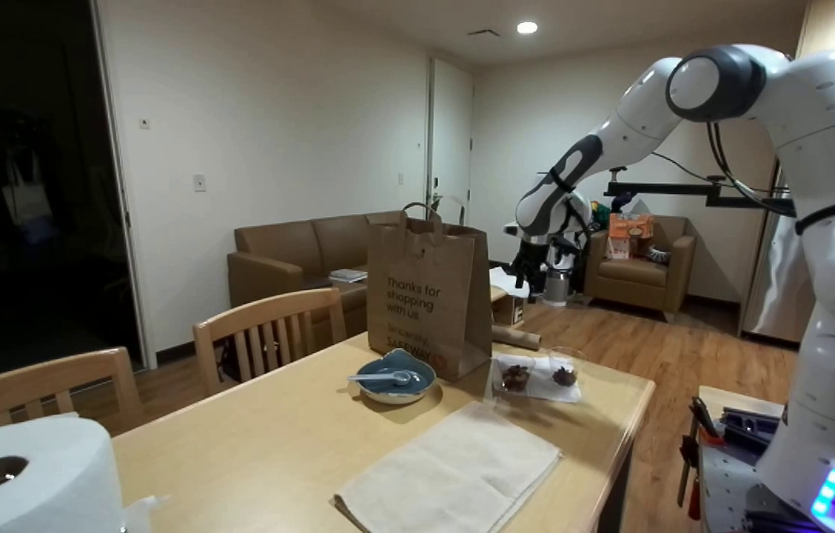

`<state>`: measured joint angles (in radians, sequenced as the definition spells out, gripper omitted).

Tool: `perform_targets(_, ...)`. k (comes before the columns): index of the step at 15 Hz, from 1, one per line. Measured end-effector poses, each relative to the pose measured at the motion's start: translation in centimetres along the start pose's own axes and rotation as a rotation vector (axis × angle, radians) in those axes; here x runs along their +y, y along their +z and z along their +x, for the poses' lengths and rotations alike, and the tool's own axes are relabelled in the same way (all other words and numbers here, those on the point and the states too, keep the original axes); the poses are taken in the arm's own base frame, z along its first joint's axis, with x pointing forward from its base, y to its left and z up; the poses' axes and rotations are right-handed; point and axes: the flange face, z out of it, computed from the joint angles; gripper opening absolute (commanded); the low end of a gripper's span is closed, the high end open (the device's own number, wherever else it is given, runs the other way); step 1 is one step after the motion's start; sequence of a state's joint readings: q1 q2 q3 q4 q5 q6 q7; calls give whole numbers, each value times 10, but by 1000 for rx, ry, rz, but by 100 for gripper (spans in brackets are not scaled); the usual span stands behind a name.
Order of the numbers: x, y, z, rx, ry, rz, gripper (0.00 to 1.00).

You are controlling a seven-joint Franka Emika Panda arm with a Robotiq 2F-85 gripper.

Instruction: Move the roll to the left

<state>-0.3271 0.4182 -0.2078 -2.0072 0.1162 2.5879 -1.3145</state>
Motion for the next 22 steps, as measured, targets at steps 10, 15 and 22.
perform_targets(10,-11,31,9,-17,353,20,100)
perform_targets(15,-14,33,10,-148,395,-3,100)
perform_targets(22,-23,48,37,-386,465,120,100)
